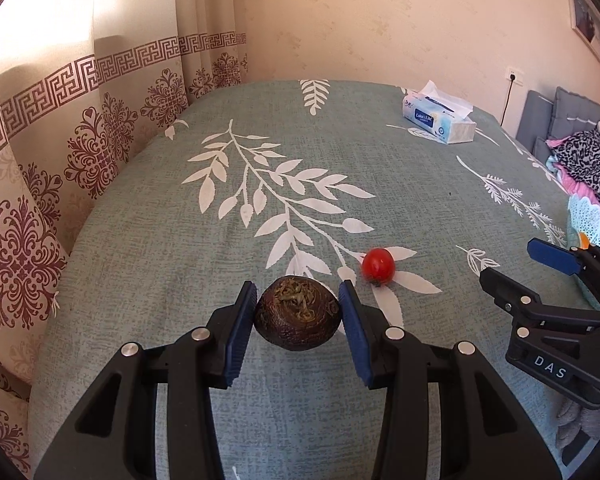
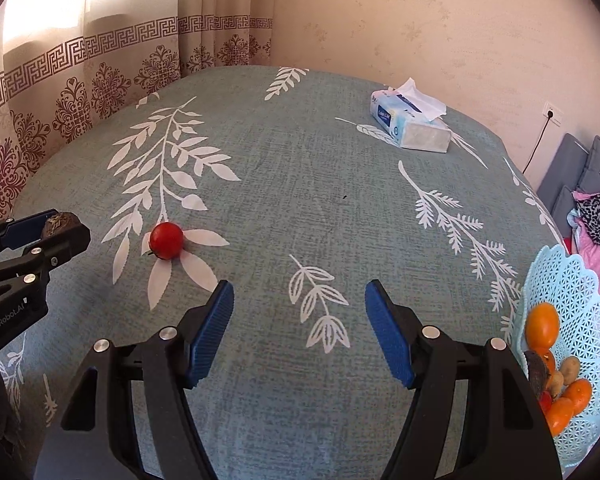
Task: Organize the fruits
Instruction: 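Hold the passion fruit in the left tool while the right tool grasps the red tomato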
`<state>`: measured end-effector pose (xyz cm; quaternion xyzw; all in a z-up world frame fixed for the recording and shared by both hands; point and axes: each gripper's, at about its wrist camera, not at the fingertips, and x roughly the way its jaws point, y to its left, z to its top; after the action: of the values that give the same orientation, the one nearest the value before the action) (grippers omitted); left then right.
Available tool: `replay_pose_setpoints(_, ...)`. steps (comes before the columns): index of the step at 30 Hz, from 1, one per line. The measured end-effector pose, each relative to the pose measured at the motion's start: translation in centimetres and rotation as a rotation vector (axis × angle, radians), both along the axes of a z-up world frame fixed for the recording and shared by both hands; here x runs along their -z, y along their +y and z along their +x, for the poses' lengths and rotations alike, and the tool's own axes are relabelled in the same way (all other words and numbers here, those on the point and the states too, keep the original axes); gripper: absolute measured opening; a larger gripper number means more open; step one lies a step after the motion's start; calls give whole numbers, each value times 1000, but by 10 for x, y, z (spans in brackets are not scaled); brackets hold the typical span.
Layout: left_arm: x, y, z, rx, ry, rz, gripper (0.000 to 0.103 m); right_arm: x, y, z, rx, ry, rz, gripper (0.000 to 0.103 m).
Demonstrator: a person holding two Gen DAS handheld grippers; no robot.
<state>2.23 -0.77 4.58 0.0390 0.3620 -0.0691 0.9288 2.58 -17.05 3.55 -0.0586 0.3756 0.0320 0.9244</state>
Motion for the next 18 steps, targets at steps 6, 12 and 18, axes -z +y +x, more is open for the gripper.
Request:
replay_pose_setpoints(6, -2, 11, -1, -13, -8, 5, 43, 5, 17, 10, -30, 20, -6, 70)
replay_pose_setpoints(12, -2, 17, -2, -17, -11, 8, 43, 9, 32, 18, -56, 35, -15, 70)
replay_pose_setpoints(18, -3, 21, -2, -20, -11, 4, 43, 12, 42, 23, -70, 41, -25, 70)
